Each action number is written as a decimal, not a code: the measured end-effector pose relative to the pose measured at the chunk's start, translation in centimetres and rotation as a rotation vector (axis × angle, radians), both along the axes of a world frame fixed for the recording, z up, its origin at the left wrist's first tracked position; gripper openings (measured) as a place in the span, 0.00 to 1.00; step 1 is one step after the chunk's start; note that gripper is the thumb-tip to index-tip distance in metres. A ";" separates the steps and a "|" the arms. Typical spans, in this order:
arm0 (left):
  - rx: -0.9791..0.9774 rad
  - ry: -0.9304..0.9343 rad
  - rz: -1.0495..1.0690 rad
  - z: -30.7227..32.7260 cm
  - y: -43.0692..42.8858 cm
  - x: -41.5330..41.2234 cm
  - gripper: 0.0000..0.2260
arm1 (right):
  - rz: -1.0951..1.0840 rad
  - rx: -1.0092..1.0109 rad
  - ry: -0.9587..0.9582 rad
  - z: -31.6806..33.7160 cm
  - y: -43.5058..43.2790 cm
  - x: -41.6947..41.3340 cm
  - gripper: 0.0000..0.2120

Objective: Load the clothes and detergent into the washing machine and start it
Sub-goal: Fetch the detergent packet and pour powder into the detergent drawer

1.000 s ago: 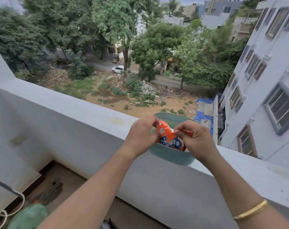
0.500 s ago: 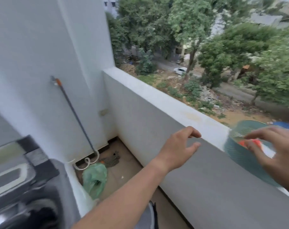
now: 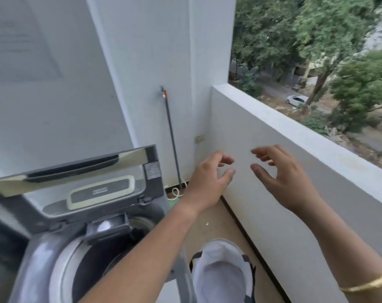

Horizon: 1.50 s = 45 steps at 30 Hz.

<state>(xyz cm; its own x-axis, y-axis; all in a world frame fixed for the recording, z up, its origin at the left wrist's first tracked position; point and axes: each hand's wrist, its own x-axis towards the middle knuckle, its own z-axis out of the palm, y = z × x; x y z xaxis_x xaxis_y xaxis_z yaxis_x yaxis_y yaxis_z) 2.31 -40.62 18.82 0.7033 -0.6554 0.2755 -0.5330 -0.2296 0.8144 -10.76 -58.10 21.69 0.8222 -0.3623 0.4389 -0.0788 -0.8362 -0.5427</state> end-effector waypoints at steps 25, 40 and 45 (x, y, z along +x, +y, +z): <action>-0.037 0.979 0.830 -24.9 34.8 10.8 0.40 | 0.176 0.776 0.772 -24.4 33.9 21.7 0.26; -0.228 1.087 0.913 -26.6 32.2 11.5 0.42 | -0.208 1.170 0.492 -29.0 37.2 23.6 0.26; -0.260 1.082 0.912 -27.2 31.7 11.7 0.41 | -0.261 1.217 0.401 -29.2 37.8 23.8 0.24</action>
<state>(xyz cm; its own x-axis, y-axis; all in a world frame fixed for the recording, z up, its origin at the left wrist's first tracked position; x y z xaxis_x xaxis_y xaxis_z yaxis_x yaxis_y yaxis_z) 13.97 -8.93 -8.40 0.7797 0.1142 -0.6156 0.6121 0.0682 0.7879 13.05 -20.26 -7.52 0.6641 -0.5186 -0.5385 -0.4945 0.2355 -0.8367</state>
